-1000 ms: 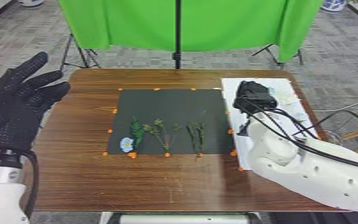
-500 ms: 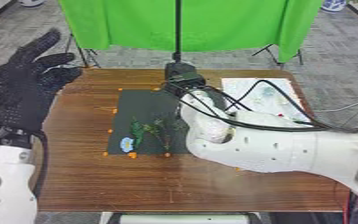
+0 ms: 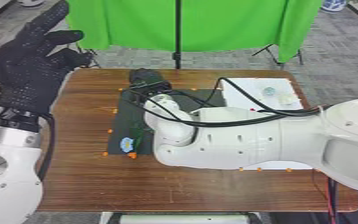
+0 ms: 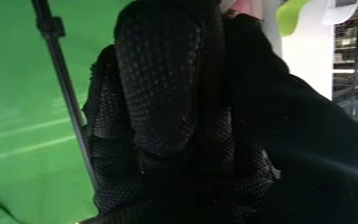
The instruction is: Arrange flowers
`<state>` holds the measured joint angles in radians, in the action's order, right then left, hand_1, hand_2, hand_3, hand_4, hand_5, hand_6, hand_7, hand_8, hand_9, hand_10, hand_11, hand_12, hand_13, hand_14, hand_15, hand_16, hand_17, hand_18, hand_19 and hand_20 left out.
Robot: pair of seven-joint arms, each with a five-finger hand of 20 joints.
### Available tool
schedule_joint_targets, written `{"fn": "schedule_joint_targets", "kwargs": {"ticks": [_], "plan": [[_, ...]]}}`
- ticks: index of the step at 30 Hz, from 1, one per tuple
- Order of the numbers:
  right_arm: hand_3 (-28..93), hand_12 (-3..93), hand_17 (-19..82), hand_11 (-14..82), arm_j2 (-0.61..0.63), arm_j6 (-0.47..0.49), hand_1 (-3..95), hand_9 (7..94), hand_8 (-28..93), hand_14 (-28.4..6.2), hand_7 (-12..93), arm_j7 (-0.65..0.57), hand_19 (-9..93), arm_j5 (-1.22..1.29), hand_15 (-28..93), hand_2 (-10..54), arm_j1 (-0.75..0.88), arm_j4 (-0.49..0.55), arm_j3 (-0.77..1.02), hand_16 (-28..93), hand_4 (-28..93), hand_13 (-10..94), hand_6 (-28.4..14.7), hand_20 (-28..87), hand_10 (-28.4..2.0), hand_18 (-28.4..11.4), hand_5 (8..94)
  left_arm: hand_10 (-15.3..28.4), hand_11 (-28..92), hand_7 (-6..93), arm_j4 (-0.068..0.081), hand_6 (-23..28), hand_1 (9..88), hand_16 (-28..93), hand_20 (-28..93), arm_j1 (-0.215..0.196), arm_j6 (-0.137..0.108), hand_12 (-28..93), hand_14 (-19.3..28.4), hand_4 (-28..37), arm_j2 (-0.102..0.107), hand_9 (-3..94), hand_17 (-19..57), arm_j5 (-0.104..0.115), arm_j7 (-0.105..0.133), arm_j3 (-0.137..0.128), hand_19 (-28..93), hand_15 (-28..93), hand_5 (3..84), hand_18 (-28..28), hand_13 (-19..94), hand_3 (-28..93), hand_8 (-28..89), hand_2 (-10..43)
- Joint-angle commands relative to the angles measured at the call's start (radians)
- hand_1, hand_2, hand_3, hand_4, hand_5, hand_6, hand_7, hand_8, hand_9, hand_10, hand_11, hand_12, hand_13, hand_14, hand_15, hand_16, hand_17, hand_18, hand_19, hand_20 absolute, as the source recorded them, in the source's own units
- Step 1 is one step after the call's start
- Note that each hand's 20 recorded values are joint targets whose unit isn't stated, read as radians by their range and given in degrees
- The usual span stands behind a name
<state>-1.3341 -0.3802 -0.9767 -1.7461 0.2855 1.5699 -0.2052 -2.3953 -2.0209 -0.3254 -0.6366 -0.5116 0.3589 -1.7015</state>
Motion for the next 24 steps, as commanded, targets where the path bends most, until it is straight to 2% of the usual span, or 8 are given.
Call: {"fn": "schedule_joint_targets", "kwargs": {"ticks": [1,2,5,6,9,10,13,24], "plan": [[59,25.5,43,4.8,-0.043,0.013,63.1,92.9,2,-4.5,12,0.008,91,0.039,45,-9.5,-0.033,-0.004,-0.041,21,-24,88,1.4,5,-6.2,-17.0,82.5,11.0,46,15.0,0.008,3.9,19.3,-24,-28,0.011,0.018,3,21.8,-25.7,0.025,32.2,2.0,0.017,0.027,0.008,93,82,31.5,24.0,35,76,-8,8.7],[58,25.1,42,4.6,-0.043,0.026,63.2,92.8,2,-4.3,12,0.004,91,0.043,45,-9.5,-0.024,-0.005,-0.038,21,-23,88,1.6,5,-6.0,-16.8,82.1,11.1,43,14.2,0.009,4.1,19.2,-24,-28,0.006,0.018,4,21.5,-25.6,0.038,31.7,2.0,0.024,0.038,0.011,93,80,31.5,23.6,34,76,-8,8.7],[58,24.7,42,3.9,-0.033,0.03,62.4,92.2,1,-3.9,12,0.025,90,0.073,45,-9.5,-0.011,0.001,-0.036,20,-24,87,2.4,6,-5.2,-16.1,81.5,13.0,38,13.2,0.01,5.0,19.2,-23,-28,-0.006,0.024,6,23.1,-25.5,0.039,31.1,0.9,0.031,0.059,0.01,93,76,31.9,23.6,31,76,-7,8.7],[58,24.5,42,3.7,-0.015,0.077,62.2,92.1,1,-3.8,13,0.055,90,0.07,45,-9.5,0.036,0.001,0.022,20,-24,87,2.7,6,-5.1,-15.9,81.3,13.6,37,13.0,0.008,5.3,19.3,-22,-28,0.004,0.013,7,23.6,-25.6,0.03,31.2,0.4,0.024,0.036,0.012,93,75,32.2,23.8,30,76,-7,8.7],[60,24.3,42,3.7,-0.004,0.056,60.6,92.1,0,-3.2,13,0.069,90,0.116,46,-9.5,0.051,-0.003,0.036,20,-25,87,3.2,7,-4.8,-15.5,81.1,15.4,35,12.5,0.005,6.2,19.5,-20,-28,-0.012,0.017,9,25.2,-25.7,0.019,31.5,-1.0,0.02,0.022,-0.011,93,73,32.8,24.2,28,76,-7,8.7],[61,24.0,42,3.7,-0.004,0.059,59.7,92.1,0,-3.0,13,0.063,90,0.105,46,-9.5,0.049,-0.012,0.033,20,-26,87,3.4,7,-4.7,-15.5,81.0,15.8,35,12.6,0.007,6.3,19.6,-19,-28,0.004,0.022,10,25.3,-25.7,-0.003,31.7,-1.1,0.0,-0.008,-0.011,92,72,33.0,24.2,28,76,-7,8.7],[61,23.8,42,3.8,0.004,0.071,58.9,92.5,0,-2.5,14,0.066,91,0.124,46,-9.5,0.065,-0.018,0.059,20,-28,88,3.9,8,-4.1,-15.0,81.3,16.7,36,13.1,0.011,6.6,19.8,-19,-28,0.026,0.03,10,26.4,-25.7,-0.025,32.0,-1.8,-0.007,-0.028,0.003,91,72,33.5,24.7,28,76,-7,8.7],[57,21.2,42,4.6,-0.001,0.08,55.4,88.9,-2,-1.6,14,0.039,92,0.166,45,-9.5,0.064,-0.03,0.061,20,-28,89,4.8,7,-3.1,-14.2,77.5,18.9,35,14.2,0.017,7.6,20.7,-16,-28,0.033,0.04,10,28.1,-26.1,-0.028,32.5,-3.0,-0.012,-0.039,0.009,89,69,34.3,25.3,27,77,-8,8.6]]}}
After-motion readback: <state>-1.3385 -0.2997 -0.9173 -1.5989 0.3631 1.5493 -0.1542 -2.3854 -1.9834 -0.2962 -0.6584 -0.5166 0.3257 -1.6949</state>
